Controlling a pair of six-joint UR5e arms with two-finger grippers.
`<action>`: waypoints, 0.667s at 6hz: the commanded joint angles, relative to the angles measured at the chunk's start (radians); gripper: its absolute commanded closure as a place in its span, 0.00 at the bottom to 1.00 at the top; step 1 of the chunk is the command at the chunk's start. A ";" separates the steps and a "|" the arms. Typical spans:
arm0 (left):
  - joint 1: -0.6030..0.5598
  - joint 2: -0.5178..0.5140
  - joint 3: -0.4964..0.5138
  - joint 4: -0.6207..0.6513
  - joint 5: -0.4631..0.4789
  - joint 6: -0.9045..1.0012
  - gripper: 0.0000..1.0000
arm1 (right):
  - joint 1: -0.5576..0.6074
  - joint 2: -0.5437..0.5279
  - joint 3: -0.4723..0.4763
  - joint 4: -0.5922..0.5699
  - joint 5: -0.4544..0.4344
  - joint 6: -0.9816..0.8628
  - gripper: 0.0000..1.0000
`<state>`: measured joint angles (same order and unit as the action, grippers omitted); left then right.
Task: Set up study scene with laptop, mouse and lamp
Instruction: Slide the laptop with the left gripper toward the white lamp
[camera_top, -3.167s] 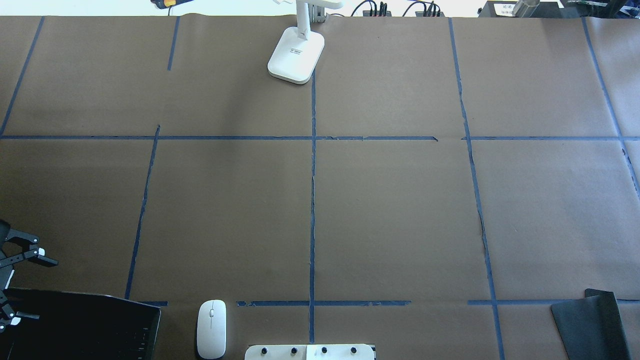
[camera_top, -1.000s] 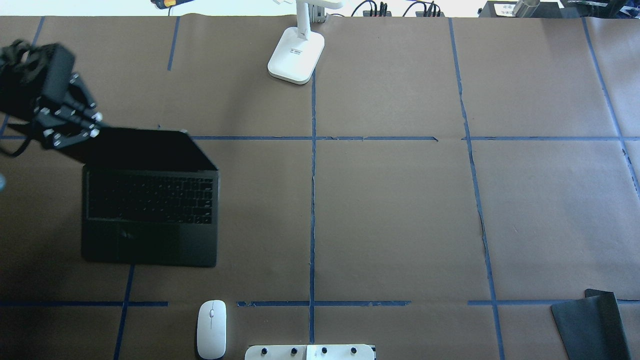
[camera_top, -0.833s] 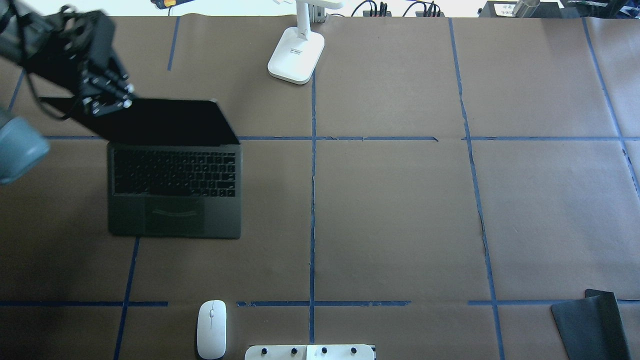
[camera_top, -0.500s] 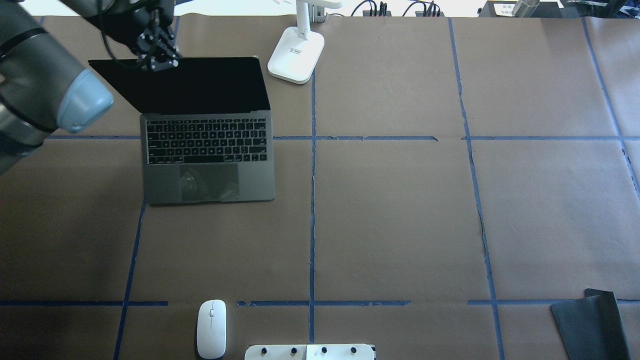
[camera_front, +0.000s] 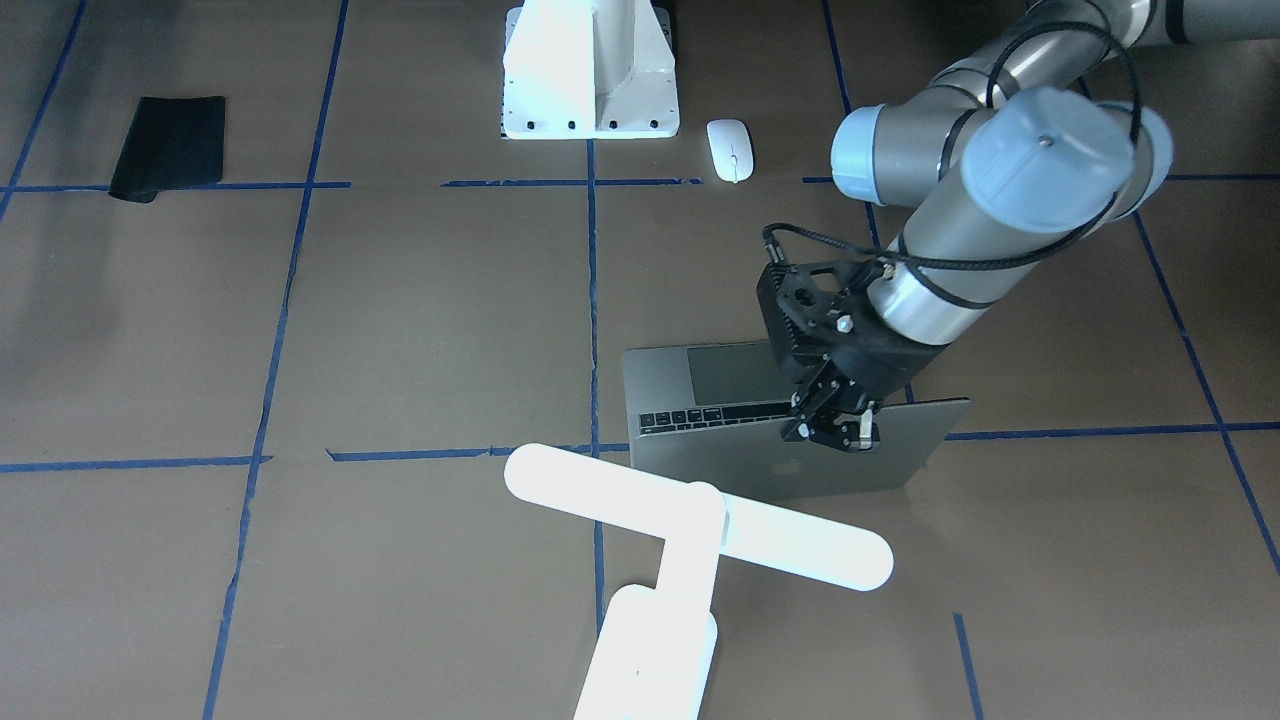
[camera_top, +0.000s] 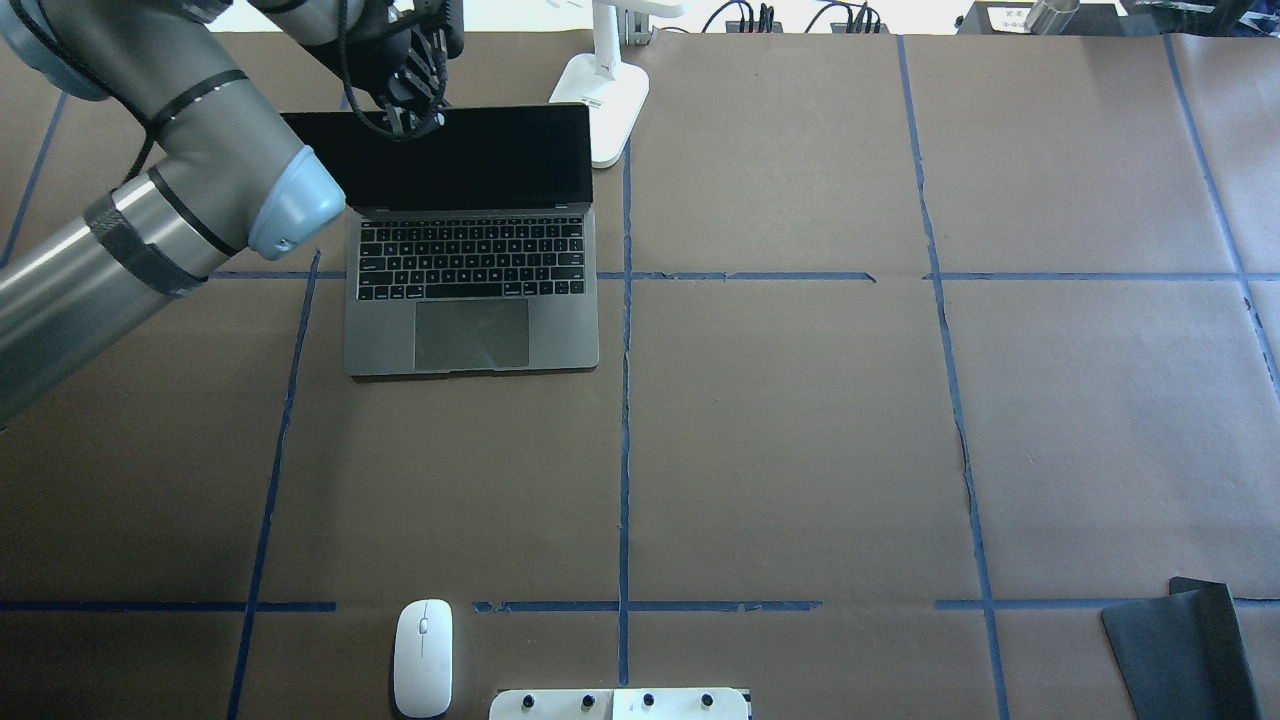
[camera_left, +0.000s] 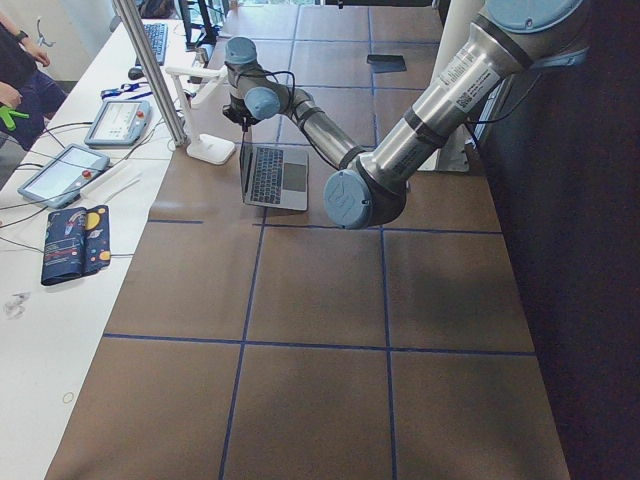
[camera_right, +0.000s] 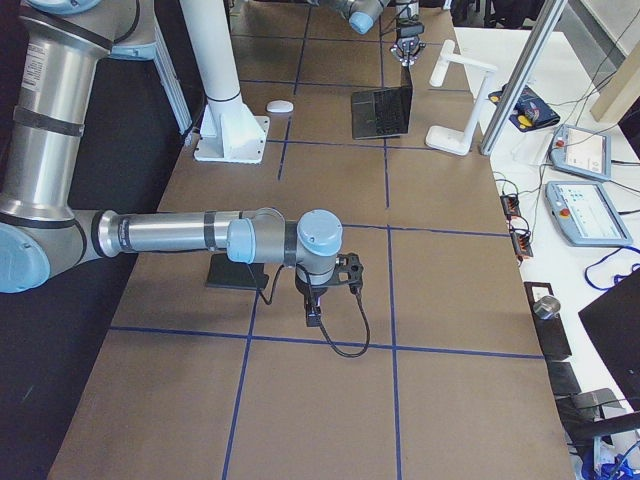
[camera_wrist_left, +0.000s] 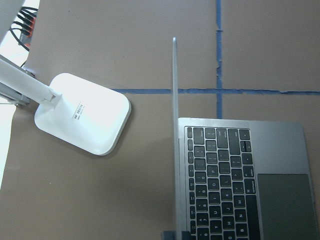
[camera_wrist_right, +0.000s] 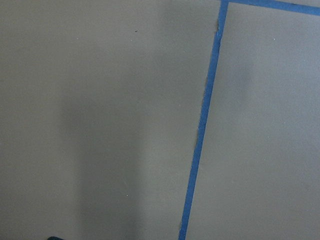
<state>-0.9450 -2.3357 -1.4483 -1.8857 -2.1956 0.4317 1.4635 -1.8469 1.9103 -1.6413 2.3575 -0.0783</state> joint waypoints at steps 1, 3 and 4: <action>0.012 0.003 0.011 -0.026 0.007 -0.057 0.57 | 0.000 0.000 0.000 0.000 0.000 0.000 0.00; -0.045 0.013 -0.035 -0.023 -0.003 -0.056 0.19 | 0.000 0.000 0.000 0.000 0.003 0.000 0.00; -0.072 0.066 -0.099 -0.016 -0.009 -0.054 0.14 | 0.000 0.000 0.001 0.000 0.003 0.000 0.00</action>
<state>-0.9876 -2.3088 -1.4939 -1.9070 -2.1980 0.3759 1.4634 -1.8469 1.9100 -1.6414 2.3606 -0.0782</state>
